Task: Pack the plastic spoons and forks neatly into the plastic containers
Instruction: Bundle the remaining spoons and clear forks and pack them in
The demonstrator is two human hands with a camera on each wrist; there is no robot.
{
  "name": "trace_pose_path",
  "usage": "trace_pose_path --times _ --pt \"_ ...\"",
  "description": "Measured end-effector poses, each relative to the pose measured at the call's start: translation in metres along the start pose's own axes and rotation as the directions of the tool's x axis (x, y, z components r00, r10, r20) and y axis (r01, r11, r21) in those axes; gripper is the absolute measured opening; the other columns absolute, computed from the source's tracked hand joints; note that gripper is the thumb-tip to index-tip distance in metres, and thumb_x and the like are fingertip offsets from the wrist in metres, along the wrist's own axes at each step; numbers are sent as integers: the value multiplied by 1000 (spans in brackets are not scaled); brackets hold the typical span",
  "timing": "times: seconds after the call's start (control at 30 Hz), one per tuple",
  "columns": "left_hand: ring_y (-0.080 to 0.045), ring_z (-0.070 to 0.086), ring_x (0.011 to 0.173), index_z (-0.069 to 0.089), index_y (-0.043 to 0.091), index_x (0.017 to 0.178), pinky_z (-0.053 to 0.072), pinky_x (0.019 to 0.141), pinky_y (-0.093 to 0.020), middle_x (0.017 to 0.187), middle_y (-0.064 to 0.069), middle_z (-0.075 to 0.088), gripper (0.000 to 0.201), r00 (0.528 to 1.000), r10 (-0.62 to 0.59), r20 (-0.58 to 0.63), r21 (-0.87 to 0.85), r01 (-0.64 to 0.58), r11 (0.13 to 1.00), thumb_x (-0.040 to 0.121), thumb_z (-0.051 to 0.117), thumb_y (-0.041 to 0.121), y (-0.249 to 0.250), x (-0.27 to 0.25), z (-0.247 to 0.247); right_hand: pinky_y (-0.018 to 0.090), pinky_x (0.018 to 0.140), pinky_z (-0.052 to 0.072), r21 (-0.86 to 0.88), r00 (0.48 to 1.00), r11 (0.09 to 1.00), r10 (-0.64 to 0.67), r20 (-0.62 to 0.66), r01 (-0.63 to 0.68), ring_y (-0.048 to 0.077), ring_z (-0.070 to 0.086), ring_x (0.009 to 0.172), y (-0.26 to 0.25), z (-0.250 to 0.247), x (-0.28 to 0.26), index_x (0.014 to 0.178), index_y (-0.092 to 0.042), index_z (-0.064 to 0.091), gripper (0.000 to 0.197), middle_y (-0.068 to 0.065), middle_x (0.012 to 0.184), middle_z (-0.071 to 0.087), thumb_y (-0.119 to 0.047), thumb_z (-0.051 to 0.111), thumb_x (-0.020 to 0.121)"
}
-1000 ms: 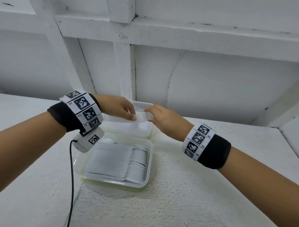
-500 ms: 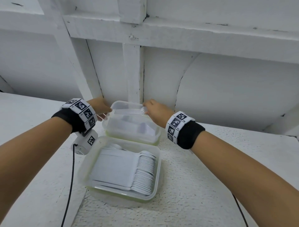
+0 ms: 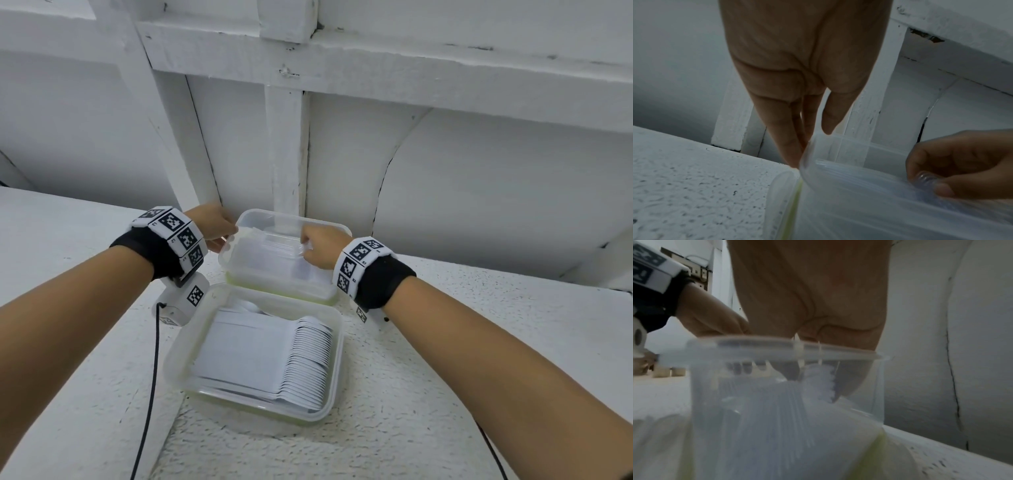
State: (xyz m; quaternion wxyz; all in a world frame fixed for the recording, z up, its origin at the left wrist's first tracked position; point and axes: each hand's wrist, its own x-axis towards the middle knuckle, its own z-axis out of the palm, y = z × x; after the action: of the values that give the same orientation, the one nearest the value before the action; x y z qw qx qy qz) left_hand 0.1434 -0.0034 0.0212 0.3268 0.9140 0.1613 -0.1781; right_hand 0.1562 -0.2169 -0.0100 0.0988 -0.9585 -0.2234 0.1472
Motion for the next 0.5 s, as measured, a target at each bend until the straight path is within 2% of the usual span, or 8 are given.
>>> trace_pose_path --times 0.13,0.17,0.23,0.27,0.3,0.4,0.47,0.5 --pt "-24 64 75 61 -5 106 54 78 -34 98 -17 65 22 1000 5 7 -11 -5 1000 95 47 8 -1 0 0 35 89 46 5 996 1000 26 84 -26 29 58 106 -5 -4 6 116 -1 56 30 12 117 62 -18 47 93" --pt "-25 64 76 61 -5 107 54 78 -34 98 -17 65 22 1000 4 7 -14 -4 1000 95 47 8 -1 1 0 35 86 47 1 995 1000 31 99 -31 29 59 102 -6 -4 8 113 1 58 31 13 113 63 -22 49 93" --pt "-28 65 82 60 -5 107 54 80 -36 100 -18 65 22 1000 4 7 -19 -4 1000 95 47 8 -2 1 0 32 73 45 -3 991 999 50 123 -50 24 58 84 -6 -4 11 96 0 61 32 8 92 63 -31 49 94" --pt "-28 65 85 60 -5 107 54 81 -37 101 -18 65 22 1000 6 8 -20 -5 1000 95 47 8 -2 1 0 30 68 42 -6 991 998 59 122 -59 22 55 77 -6 -4 11 87 -3 59 31 6 83 60 -31 48 95" --pt "-29 65 87 60 -5 107 54 83 -38 100 -18 66 22 1000 6 8 -23 -6 1000 94 48 8 -2 1 0 29 67 41 -10 992 998 57 113 -57 22 56 77 -5 -4 12 86 -3 60 30 7 83 60 -28 47 96" --pt "-29 65 87 61 -4 107 54 83 -38 98 -16 65 21 1000 5 7 -35 -4 999 93 49 7 -2 2 1 31 77 44 -12 995 998 63 82 -62 27 60 97 -6 -4 12 110 2 61 29 15 113 64 -17 46 96" --pt "-29 65 86 61 -3 106 54 83 -38 98 -16 66 20 1000 2 6 -46 -2 999 93 49 7 -3 2 1 34 87 46 9 997 998 54 64 -55 29 58 108 -7 -4 11 117 4 59 31 17 121 61 -12 45 95" --pt "-29 65 86 61 -4 106 54 83 -38 98 -16 66 20 1000 1 7 -50 -1 999 93 49 7 -3 2 1 34 88 46 11 997 999 51 59 -51 29 58 109 -8 -3 12 116 3 60 30 16 120 62 -11 45 94"
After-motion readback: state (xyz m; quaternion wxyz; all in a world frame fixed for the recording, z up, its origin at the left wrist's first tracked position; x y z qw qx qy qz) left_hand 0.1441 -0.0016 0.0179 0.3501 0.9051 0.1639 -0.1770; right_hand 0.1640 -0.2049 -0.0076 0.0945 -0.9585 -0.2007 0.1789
